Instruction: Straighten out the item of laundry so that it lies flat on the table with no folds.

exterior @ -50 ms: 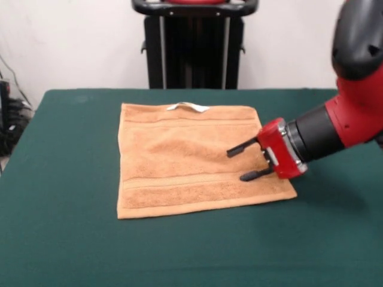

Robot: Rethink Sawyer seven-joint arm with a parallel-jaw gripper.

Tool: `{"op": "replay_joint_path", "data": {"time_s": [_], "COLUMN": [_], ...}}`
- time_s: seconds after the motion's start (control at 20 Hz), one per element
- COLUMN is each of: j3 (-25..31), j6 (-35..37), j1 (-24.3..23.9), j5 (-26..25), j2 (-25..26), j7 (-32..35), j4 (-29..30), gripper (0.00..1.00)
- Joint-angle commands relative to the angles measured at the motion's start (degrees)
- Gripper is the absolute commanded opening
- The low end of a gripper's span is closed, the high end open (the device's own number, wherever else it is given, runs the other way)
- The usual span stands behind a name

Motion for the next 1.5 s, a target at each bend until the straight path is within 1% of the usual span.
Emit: {"op": "replay_joint_path", "data": {"time_s": [0.05,0.15,0.25,0.3,0.35,0.45,0.5,0.55,0.6,0.65,0.75,0.85,0.95,1.0,1.05,1.1,1.2,1.35,1.5], "j3": [2.07,6.44,10.98,15.2,21.09,29.75,46.49,53.59,59.12,64.35,73.84,76.21,75.23,74.72,73.09,71.33,68.7,69.87,68.95], "j6": [-12.95,-14.7,-17.43,-21.69,-25.24,-31.65,-43.49,-47.24,-52.5,-55.3,-61.29,-63.75,-66.8,-66.7,-65.53,-63.64,-62.57,-60.6,-59.37], "j1": [-3.88,-4.08,-4.18,-4.25,-4.86,-6.21,-11.38,-14.8,-17.94,-21.32,-28.15,-30.23,-29.81,-29.51,-28.31,-27.03,-25.12,-26.0,-25.36], "j5": [7.32,5.46,4.82,5.1,5.58,6.08,4.49,2.06,-2.62,-6.66,-16.35,-23.81,-29.93,-31.1,-31.18,-30.16,-30.24,-31.41,-31.21], "j2": [11.61,9.31,7.18,5.38,2.66,-1.44,-10.21,-13.96,-16.81,-19.24,-22.3,-23.46,-23.25,-23.07,-22.88,-22.84,-22.54,-22.85,-22.67], "j7": [25.67,23.1,21.78,20.2,17.47,13.94,3.53,-1.09,-1.42,-2.1,-2.21,0.7,6.23,7.94,9.91,11.66,14.17,14.26,14.71], "j4": [-10.45,-9.29,-7.72,-5.82,-3.51,0.3,8.29,11.51,14.04,16.34,19.71,19.86,18.15,17.49,16.76,16.29,15.26,15.31,14.87], "gripper": [1.0,1.0,1.0,1.0,1.0,1.0,1.0,1.0,1.0,1.0,1.0,1.0,1.0,1.0,1.0,1.0,1.0,1.0,1.0]}}
